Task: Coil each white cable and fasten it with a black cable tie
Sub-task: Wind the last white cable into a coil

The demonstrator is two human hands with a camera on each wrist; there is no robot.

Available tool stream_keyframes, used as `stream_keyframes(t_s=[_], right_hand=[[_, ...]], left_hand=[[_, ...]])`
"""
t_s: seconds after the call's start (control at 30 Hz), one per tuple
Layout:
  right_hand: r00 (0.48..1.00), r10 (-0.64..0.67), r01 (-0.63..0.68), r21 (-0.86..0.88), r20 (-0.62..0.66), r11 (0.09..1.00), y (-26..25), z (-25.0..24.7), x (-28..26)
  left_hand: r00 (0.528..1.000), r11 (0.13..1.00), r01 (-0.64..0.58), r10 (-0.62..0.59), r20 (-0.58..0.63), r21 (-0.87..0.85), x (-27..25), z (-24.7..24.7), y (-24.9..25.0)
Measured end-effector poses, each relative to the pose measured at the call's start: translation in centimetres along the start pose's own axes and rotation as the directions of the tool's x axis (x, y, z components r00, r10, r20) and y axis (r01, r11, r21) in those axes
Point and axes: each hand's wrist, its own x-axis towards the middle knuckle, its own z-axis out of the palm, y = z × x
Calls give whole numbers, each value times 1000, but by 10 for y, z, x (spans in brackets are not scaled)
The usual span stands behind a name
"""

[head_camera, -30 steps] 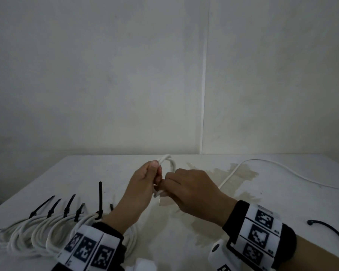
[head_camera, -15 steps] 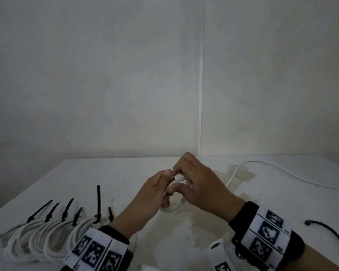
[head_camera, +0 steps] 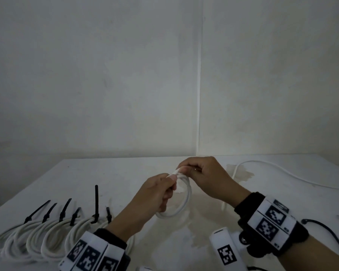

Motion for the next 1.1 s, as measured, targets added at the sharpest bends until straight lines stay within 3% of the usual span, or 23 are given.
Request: stream_keyframes(t_s=[0.2, 0.37, 0.43, 0.57, 0.73, 0.83, 0.97, 1.0, 1.1], right_hand=[[979, 156, -192, 327, 135, 925, -20, -5, -6], [964, 237, -267, 459, 124, 848, -20, 7, -8], [972, 228, -233, 429, 64, 873, -20, 6, -6], [991, 131, -128, 209, 2, 970, -15, 2, -2], [997, 77, -77, 49, 4, 996, -15, 1, 2], [994, 109, -111, 143, 17, 984, -19, 1, 1], [958, 231, -284, 457, 170, 843, -25, 3, -11], [954, 235, -297, 469, 187, 832, -27, 4, -13], [978, 180, -207, 352, 110, 913, -25, 9, -14]], left_hand=[[991, 974, -50, 20, -136, -223, 6, -10, 6], [989, 931, -59, 4, -150, -361, 10, -11, 5], [994, 917, -57, 15, -108, -395, 11, -10, 6], [998, 898, 42, -16, 64, -437, 9, -21, 12], [999, 878, 31, -34, 2, -478, 9, -15, 13], [998, 877, -8, -24, -59, -481, 9, -12, 10], [992, 894, -47, -12, -127, -447, 10, -11, 3], [991, 890, -48, -12, -130, -452, 10, -11, 1], [995, 884, -37, -12, -103, -467, 11, -11, -1]])
